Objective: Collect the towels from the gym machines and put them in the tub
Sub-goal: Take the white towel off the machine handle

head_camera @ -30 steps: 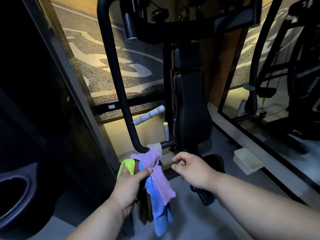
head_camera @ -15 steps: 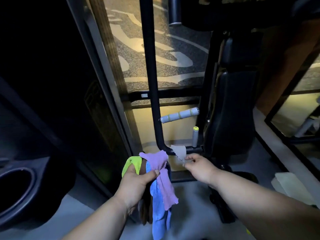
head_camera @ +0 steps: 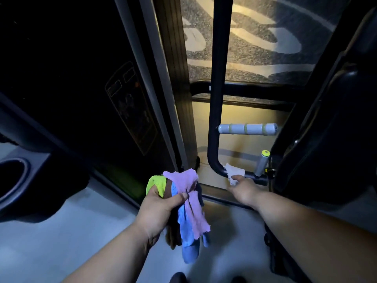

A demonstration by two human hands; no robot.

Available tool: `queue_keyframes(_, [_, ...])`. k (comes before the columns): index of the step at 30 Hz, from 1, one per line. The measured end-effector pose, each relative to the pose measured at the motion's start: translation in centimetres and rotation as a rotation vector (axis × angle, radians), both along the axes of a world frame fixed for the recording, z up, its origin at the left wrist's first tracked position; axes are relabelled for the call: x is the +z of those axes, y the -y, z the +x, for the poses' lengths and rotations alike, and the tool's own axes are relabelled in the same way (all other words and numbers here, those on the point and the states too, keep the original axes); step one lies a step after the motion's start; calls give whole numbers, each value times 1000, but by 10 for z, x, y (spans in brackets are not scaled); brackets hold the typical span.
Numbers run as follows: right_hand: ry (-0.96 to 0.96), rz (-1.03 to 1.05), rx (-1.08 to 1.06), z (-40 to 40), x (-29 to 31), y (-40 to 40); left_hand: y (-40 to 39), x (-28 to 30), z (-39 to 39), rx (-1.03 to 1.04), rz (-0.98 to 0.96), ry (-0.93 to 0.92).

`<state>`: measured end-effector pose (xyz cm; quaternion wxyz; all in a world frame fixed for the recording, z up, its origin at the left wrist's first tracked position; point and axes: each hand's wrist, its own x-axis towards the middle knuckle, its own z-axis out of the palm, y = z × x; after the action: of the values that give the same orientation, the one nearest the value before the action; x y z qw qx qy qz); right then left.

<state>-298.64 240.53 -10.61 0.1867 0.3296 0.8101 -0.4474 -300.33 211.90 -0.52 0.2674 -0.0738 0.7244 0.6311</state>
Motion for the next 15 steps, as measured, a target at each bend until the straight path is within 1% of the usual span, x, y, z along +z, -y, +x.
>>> queue_keyframes(5, [106, 60, 74, -19, -29, -19, -12, -11, 3, 57, -4, 37])
queue_keyframes(7, [133, 25, 57, -25, -41, -25, -14, -14, 4, 76, -1, 43])
queue_keyframes(15, [122, -40, 73, -39, -63, -33, -17, -20, 7, 150, -20, 48])
